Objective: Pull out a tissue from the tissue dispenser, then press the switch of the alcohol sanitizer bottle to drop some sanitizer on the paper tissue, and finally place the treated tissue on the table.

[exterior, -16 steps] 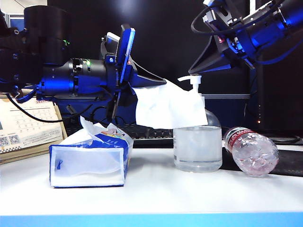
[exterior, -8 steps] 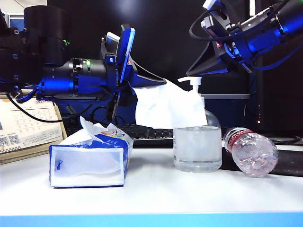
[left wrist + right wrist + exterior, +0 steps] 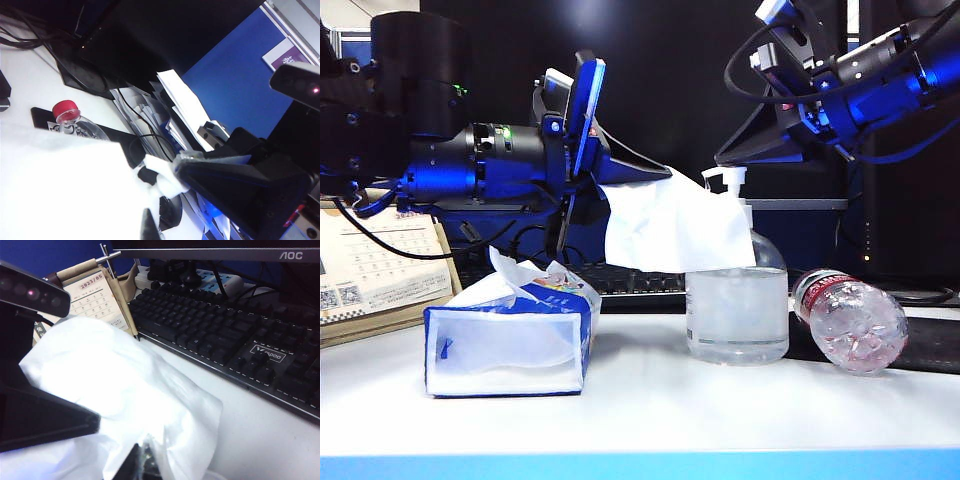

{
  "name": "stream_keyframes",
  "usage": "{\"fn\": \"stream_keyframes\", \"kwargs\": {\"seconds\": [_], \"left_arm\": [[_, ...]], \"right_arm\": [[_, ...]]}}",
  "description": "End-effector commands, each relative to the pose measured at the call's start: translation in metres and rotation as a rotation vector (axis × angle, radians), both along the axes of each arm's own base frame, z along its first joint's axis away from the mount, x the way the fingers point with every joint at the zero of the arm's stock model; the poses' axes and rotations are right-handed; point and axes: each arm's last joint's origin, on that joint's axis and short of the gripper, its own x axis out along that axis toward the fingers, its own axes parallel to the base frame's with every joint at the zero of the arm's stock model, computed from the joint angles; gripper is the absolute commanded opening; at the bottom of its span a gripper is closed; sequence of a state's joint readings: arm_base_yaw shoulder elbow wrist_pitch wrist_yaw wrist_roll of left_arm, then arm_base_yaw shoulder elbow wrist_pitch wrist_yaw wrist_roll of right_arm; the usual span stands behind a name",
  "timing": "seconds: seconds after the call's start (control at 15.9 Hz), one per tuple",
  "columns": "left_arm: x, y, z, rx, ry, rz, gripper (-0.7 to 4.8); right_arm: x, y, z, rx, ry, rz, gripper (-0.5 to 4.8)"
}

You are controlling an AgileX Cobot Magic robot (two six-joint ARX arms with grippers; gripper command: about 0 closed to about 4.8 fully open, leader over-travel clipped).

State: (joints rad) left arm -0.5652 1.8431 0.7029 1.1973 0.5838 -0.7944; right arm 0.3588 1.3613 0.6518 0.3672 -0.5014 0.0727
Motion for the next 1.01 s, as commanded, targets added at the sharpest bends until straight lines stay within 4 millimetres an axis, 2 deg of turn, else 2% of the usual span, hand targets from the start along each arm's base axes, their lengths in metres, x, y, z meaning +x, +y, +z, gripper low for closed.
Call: {"fn": "stream_keyframes", "kwargs": {"seconds": [0.06,0.31,0.5,0.82,1.01], "left_arm": [[0.000,0.000,0.003,-0.011,-0.019,-0.006,-0.06],[0.000,0.000,0.003,-0.010,-0.020,-0.005,-0.06],[0.000,0.000,0.003,-0.001,-0.041,-0.002,-0.06],[0.000,0.001,0.009,-0.021,-0.127,0.002,-0.06],[-0.001,0.001,0.014,-0.049,-0.173,-0.014,-0.06]], "right_arm": [[-0.006,-0.002,-0.025,-0.060,0.177,-0.012,-0.05],[-0.008,-0.002,-0.008,0.005,0.115,0.025,-0.05],[-0.016,-0.005,0.024,0.050,-0.007,0.027,0.27],[-0.032,-0.011,0.082,0.112,-0.181,0.027,0.27],[-0.049,-0.018,0.114,0.117,-0.251,0.002,0.27]]}}
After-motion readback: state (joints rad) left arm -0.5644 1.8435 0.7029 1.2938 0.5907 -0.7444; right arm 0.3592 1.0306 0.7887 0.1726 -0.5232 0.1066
